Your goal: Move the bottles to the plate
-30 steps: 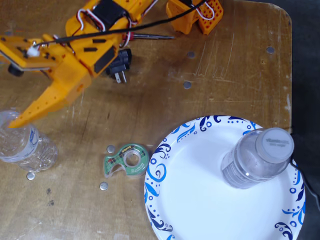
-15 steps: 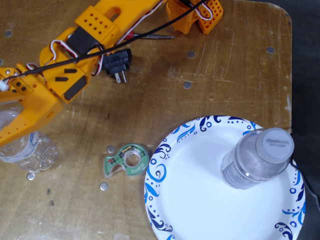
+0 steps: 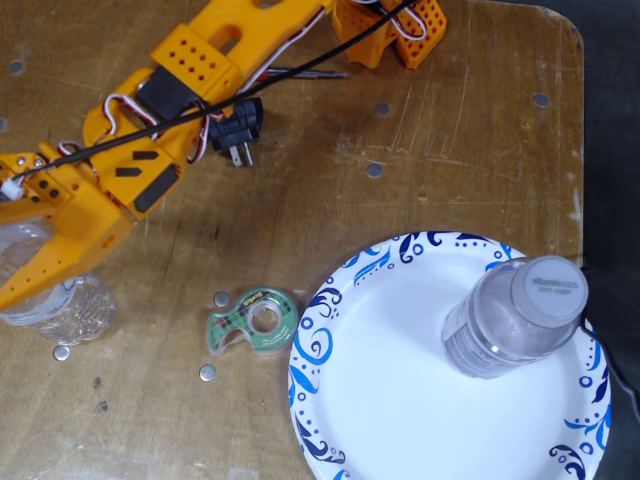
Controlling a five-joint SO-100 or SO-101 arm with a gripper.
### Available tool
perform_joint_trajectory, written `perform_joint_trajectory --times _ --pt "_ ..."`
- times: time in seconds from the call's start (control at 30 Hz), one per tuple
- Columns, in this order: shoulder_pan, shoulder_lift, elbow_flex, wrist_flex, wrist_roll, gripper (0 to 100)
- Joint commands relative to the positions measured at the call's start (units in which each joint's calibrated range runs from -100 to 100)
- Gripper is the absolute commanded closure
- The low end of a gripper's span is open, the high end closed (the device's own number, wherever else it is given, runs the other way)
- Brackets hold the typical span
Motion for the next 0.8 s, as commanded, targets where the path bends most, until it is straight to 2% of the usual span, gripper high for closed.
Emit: perform_joint_trajectory --times 0.0,0.53,0.77 --pt "0.36 -0.97 -2.55 -0.83 -1.35 61" --pt "1.76 -0.72 -2.55 -0.83 -1.56 64" --pt "3.16 -0.97 -2.55 -0.74 -1.61 74"
